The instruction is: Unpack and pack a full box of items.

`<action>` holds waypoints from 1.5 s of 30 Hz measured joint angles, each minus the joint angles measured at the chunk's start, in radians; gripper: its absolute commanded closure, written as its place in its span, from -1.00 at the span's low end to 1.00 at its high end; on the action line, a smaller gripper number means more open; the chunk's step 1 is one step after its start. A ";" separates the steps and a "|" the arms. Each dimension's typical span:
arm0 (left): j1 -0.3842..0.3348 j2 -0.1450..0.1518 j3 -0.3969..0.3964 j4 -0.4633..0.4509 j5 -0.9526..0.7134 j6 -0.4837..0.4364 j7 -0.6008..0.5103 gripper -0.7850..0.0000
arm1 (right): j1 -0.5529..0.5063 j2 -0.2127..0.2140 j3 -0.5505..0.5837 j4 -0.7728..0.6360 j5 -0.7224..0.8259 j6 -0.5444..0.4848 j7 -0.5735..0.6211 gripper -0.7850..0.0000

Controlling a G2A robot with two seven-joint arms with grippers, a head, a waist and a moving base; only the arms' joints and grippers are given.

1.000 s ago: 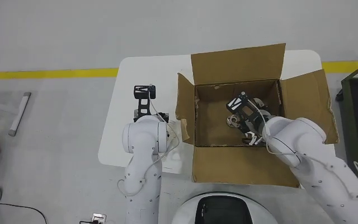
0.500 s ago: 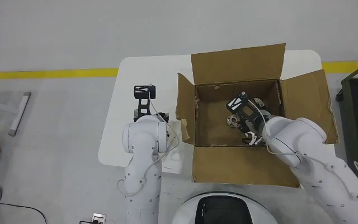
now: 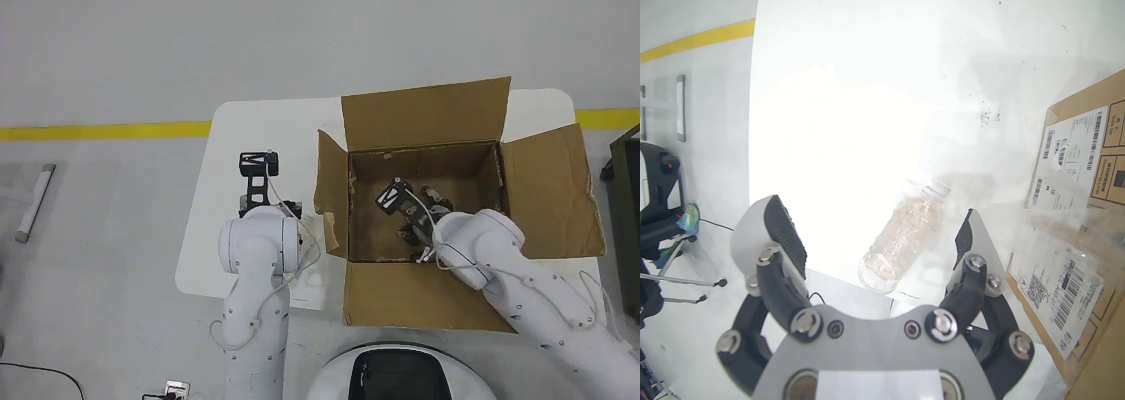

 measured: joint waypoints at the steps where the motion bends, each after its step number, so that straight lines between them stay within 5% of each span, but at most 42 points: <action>1: 0.000 0.000 0.000 0.000 0.000 0.000 0.000 -1.00 | 0.013 -0.005 -0.014 0.010 -0.003 0.009 0.012 0.06; 29: 0.000 0.000 0.000 0.000 0.000 0.000 0.000 -1.00 | 0.084 -0.049 -0.016 0.169 -0.029 0.042 0.012 0.10; 45: 0.000 0.000 0.000 0.000 0.000 0.000 0.000 -1.00 | 0.079 -0.064 -0.014 0.198 -0.031 0.017 0.006 0.31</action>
